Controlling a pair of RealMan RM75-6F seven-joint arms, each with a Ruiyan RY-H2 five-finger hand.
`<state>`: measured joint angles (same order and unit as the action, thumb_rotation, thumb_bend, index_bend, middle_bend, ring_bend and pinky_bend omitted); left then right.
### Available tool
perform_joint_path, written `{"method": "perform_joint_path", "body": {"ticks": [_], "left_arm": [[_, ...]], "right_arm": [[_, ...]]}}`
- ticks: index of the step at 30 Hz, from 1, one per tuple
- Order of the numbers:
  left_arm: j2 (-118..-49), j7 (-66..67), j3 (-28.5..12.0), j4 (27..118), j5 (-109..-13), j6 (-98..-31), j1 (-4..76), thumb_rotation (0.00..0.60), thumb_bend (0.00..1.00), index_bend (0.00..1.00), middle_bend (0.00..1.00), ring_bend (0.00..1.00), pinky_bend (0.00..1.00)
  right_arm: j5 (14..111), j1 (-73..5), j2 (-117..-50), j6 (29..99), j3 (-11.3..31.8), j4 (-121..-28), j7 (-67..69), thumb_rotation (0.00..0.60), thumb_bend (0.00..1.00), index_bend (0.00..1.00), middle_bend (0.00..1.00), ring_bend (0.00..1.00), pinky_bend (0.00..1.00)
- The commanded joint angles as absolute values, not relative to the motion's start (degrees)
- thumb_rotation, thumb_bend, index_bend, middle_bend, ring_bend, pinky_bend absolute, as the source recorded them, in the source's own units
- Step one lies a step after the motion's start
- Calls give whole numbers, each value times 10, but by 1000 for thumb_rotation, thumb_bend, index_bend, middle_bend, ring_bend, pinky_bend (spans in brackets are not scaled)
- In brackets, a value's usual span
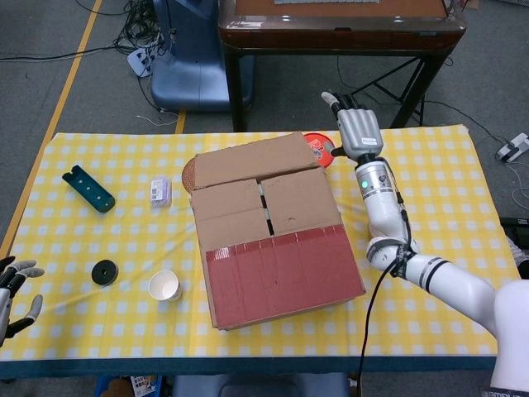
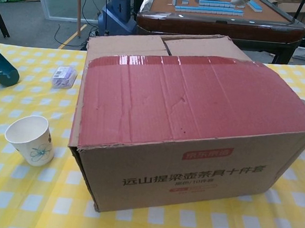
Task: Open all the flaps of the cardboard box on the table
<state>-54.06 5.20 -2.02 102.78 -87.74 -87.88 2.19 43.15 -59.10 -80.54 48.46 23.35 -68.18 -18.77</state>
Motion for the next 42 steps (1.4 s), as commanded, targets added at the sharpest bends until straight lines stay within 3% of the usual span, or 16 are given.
{"method": "perform_joint_path", "body": {"ticks": [1, 7, 13, 22, 31, 42], "left_arm": [[-518, -17, -40, 1026, -904, -860, 57, 600, 437, 407, 259, 133, 0], [-488, -103, -61, 1033, -926, -791, 126, 600, 437, 384, 259, 144, 0], [-476, -137, -76, 1060, -923, -705, 193, 598, 437, 357, 259, 146, 0], [-495, -96, -84, 1077, -875, -655, 231, 567, 437, 351, 259, 143, 0], [-499, -85, -80, 1076, -855, -650, 237, 554, 438, 357, 259, 142, 0], [-498, -87, -72, 1067, -847, -656, 233, 543, 437, 358, 259, 142, 0]], "right_arm": [[474, -527, -715, 514, 198, -815, -183, 600, 243, 102, 134, 81, 231], [525, -455, -625, 562, 168, -947, -164, 600, 284, 102, 163, 81, 231], [587, -396, -565, 599, 147, -1021, -121, 600, 380, 102, 190, 89, 231], [666, -372, -496, 520, 114, -1101, -29, 600, 625, 178, 258, 134, 231], [676, -406, -538, 450, 108, -1078, -6, 600, 854, 243, 271, 141, 231], [654, -448, -591, 428, 110, -1050, -43, 600, 958, 282, 271, 141, 231]]}}
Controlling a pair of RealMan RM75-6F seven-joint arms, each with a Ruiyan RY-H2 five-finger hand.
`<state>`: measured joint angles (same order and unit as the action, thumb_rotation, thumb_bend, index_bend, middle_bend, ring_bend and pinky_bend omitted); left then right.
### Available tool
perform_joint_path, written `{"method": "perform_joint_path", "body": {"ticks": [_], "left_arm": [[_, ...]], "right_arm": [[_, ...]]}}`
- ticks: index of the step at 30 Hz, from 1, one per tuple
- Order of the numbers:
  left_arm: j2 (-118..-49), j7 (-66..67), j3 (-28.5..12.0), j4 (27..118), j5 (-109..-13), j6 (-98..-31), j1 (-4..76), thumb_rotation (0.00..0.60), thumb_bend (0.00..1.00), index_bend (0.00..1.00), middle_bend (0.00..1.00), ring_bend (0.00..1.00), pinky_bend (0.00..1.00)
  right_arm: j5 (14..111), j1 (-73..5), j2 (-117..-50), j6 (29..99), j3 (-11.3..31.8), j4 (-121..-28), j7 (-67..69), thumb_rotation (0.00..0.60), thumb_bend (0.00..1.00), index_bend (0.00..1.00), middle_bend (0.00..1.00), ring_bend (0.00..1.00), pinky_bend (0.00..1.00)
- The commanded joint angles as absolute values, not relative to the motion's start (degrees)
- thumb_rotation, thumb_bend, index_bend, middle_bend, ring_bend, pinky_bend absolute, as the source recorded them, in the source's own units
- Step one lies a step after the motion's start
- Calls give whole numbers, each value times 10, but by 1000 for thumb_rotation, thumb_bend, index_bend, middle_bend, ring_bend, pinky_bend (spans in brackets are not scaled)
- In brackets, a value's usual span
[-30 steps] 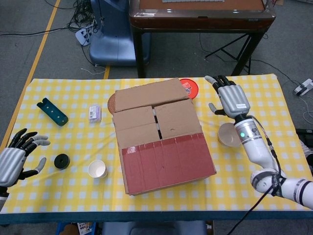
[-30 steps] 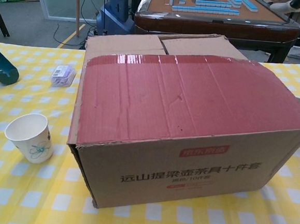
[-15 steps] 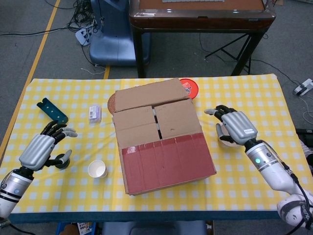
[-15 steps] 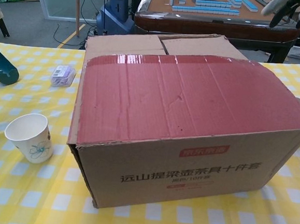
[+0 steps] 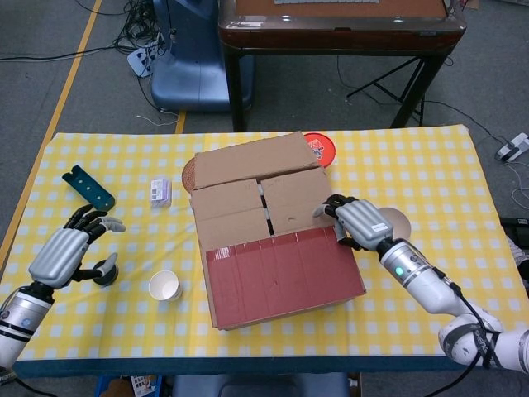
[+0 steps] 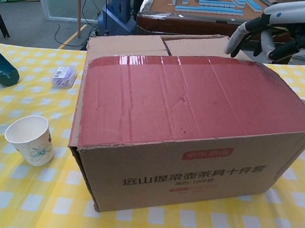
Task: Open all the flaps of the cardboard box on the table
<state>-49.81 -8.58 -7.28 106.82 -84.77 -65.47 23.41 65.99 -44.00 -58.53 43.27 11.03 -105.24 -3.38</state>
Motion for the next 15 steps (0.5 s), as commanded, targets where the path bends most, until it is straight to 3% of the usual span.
{"method": "perform_joint_path", "body": {"ticks": [1, 15], "left_arm": [[-498, -87, -72, 1067, -846, -657, 233, 543, 437, 358, 259, 142, 0], [-499, -88, -65, 1050, -841, -668, 227, 540, 438, 365, 259, 142, 0]], "right_arm": [[652, -450, -592, 426, 110, -1051, -47, 600, 959, 289, 271, 141, 231], [660, -444, -574, 443, 103, -1081, -45, 600, 967, 383, 271, 140, 231]]}}
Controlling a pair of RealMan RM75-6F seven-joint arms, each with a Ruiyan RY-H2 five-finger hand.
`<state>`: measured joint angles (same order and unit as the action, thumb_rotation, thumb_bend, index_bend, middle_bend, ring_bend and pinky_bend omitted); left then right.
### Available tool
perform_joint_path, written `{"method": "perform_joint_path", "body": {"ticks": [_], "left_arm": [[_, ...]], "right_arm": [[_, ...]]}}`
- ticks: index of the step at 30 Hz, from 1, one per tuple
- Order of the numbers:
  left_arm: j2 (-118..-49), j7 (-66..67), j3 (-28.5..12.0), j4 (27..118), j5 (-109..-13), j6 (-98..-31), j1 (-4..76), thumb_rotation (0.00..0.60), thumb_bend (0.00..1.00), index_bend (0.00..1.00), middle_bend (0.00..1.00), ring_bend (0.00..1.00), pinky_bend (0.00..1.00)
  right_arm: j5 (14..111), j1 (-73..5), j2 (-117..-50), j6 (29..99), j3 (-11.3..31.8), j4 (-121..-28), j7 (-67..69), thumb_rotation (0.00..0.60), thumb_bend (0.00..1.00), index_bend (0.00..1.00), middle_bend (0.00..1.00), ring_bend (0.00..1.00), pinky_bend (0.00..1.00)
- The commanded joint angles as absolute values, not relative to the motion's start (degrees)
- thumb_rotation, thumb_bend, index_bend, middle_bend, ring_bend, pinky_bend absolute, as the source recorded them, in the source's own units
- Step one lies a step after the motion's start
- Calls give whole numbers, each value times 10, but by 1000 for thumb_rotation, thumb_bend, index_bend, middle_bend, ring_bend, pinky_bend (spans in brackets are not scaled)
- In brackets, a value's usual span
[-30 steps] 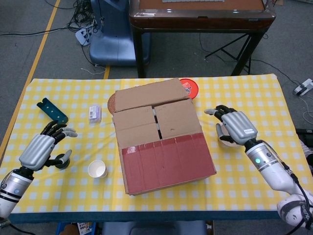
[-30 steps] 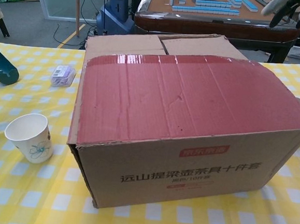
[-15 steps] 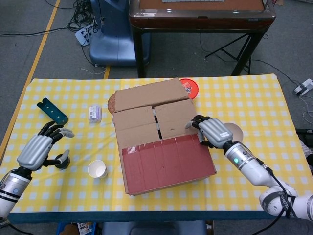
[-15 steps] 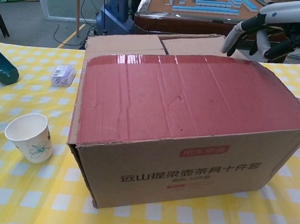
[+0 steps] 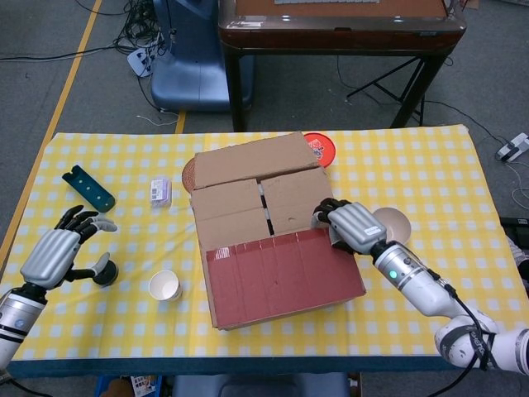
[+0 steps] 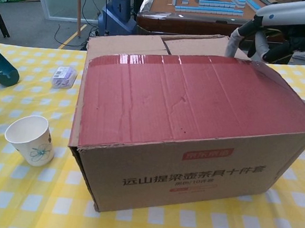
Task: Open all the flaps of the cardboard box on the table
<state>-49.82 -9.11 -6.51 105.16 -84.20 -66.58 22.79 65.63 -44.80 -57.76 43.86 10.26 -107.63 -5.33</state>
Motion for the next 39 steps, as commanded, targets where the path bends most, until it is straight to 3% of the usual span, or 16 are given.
{"method": "perform_joint_path", "body": {"ticks": [1, 26, 39], "left_arm": [[-499, -87, -65, 1050, -841, -669, 227, 539, 438, 365, 259, 142, 0], [-494, -33, -71, 1068, -822, -675, 232, 538, 438, 369, 259, 142, 0], [-499, -13, -72, 1071, -810, -670, 236, 538, 437, 372, 259, 142, 0]], "right_arm": [[662, -442, -571, 445, 104, -1083, -40, 600, 968, 385, 271, 140, 231], [875, -343, -397, 534, 107, -1202, 221, 600, 973, 398, 276, 141, 231], [1045, -344, -322, 541, 47, -1189, 588, 600, 988, 398, 278, 141, 231]]}}
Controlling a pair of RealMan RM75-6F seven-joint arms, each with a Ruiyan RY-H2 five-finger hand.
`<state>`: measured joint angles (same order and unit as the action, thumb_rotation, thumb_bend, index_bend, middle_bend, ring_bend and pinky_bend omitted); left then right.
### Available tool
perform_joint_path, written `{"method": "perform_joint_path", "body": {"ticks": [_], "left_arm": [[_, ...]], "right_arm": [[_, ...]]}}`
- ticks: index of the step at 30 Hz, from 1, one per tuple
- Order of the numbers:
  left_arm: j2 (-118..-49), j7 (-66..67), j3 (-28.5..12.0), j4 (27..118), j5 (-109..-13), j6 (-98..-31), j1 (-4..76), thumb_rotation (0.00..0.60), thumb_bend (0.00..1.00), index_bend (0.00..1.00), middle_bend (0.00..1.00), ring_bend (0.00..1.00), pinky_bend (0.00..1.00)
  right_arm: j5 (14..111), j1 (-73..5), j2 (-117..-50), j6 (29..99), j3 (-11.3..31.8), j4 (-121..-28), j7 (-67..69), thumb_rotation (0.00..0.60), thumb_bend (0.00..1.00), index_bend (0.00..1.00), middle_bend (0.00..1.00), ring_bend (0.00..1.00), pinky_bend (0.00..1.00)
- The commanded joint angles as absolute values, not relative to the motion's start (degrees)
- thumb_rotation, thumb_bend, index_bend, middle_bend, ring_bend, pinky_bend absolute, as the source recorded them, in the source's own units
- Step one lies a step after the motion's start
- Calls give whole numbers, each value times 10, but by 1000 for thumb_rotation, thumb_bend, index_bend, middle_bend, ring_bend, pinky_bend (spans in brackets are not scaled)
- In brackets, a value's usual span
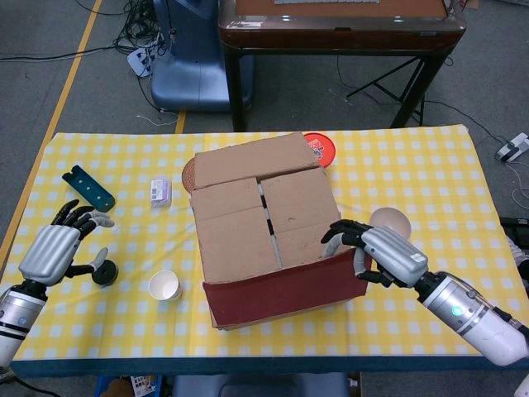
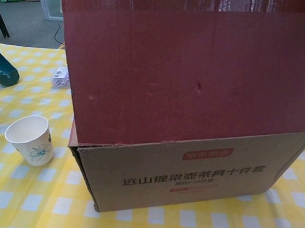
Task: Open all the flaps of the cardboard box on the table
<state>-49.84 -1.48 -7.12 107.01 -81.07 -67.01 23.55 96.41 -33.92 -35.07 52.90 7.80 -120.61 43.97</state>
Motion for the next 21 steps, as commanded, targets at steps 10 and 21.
{"method": "perform_joint_path", "body": {"ticks": [10, 21], "left_arm": [[-501, 2, -71, 1073, -804, -668, 239, 539, 437, 373, 259, 140, 0], [-501, 9, -71, 1077, -801, -666, 240, 542, 437, 375, 259, 139, 0]], "right_arm": [[1184, -375, -286, 627, -13, -1113, 869, 600, 1000, 398, 278, 178, 243], [1296, -420, -281, 688, -80, -1023, 1058, 600, 1000, 398, 278, 253, 408]]}}
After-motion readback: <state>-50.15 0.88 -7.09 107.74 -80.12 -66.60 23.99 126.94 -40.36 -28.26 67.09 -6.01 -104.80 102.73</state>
